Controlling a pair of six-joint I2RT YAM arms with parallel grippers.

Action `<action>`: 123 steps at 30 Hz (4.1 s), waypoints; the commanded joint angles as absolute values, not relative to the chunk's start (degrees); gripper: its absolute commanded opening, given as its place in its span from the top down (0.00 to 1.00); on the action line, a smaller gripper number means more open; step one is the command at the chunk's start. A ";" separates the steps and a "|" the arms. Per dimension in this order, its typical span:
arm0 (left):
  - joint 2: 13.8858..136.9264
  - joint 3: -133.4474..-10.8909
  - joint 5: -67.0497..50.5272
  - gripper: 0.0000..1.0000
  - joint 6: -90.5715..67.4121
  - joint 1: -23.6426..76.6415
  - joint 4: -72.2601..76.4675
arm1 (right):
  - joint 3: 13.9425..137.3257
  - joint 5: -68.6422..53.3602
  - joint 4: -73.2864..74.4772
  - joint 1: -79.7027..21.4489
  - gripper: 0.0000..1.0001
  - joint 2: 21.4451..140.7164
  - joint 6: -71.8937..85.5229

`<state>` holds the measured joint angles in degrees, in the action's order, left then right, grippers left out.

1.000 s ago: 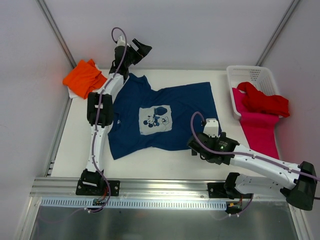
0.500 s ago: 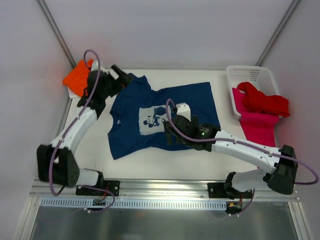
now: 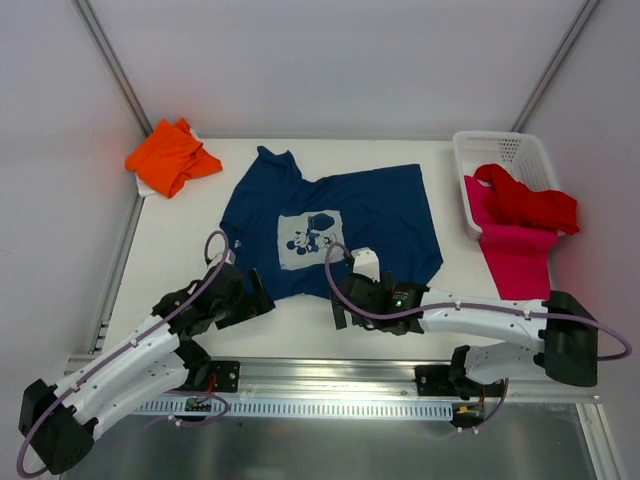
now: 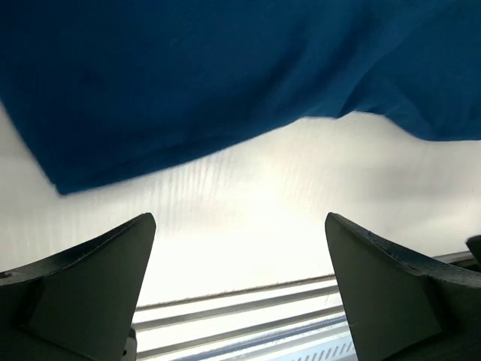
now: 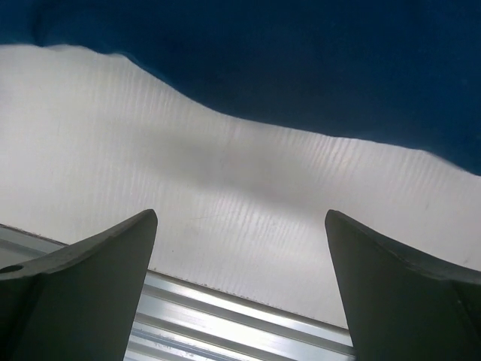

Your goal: Fold and stack the t-shirts

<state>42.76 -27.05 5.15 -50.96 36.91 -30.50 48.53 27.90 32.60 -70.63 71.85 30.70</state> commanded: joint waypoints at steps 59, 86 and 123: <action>45.71 -16.95 35.16 1.00 -81.84 48.08 -31.38 | 46.76 35.77 34.54 -84.99 0.01 87.80 46.93; 68.45 -49.57 36.68 1.00 -55.66 38.43 -20.76 | 48.16 37.79 36.30 -84.99 0.01 92.63 46.14; 88.71 -67.53 14.68 0.01 -40.34 18.63 -13.01 | 56.16 37.96 40.34 -88.59 0.00 105.20 47.28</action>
